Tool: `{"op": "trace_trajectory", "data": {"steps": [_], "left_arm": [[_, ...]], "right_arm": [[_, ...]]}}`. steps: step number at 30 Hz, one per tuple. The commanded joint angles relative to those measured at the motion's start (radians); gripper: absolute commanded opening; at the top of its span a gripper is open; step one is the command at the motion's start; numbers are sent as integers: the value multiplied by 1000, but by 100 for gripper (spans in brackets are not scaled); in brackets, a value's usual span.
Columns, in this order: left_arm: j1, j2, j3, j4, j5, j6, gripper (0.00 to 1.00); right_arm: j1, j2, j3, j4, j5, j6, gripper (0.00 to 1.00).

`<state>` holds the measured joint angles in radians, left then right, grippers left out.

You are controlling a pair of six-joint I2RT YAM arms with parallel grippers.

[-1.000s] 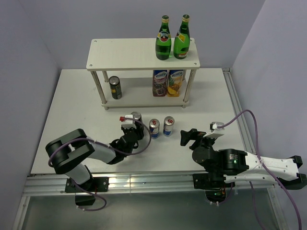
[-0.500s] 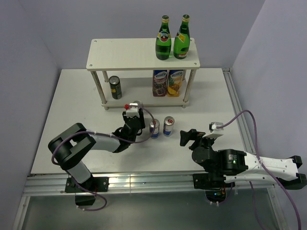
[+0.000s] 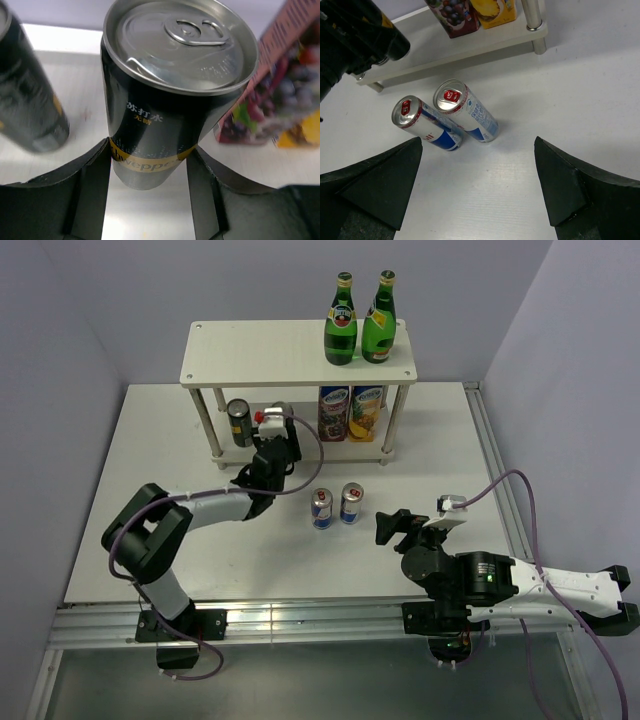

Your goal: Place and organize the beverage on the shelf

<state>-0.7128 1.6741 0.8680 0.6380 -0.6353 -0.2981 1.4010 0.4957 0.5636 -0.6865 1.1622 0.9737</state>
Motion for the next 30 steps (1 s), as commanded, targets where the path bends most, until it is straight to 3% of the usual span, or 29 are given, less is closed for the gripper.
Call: {"op": "trace_trajectory", "data": {"steps": [1,9,19,21,22,25,30], "left_arm": [[38,56,112,84,51,43,0],[98,183,224,68,51,40,0],[147,210,217,78,59,16,6],[148,202,203,89,68,16,20],[148,200,198,89,72,14,35],[148,191,187,86,86,13,62],[148,177,174,78,103,-6,81]], "right_arm": [[6,-8,-5,33,31,-4,100],[6,-8,-5,39,28,-9,100],[7,12,-1,41,30,-12,100],[6,14,-1,38,28,-9,100],[6,12,-1,38,28,-9,100],[6,15,-2,38,31,-9,100],[6,20,2,31,34,-1,100]]}}
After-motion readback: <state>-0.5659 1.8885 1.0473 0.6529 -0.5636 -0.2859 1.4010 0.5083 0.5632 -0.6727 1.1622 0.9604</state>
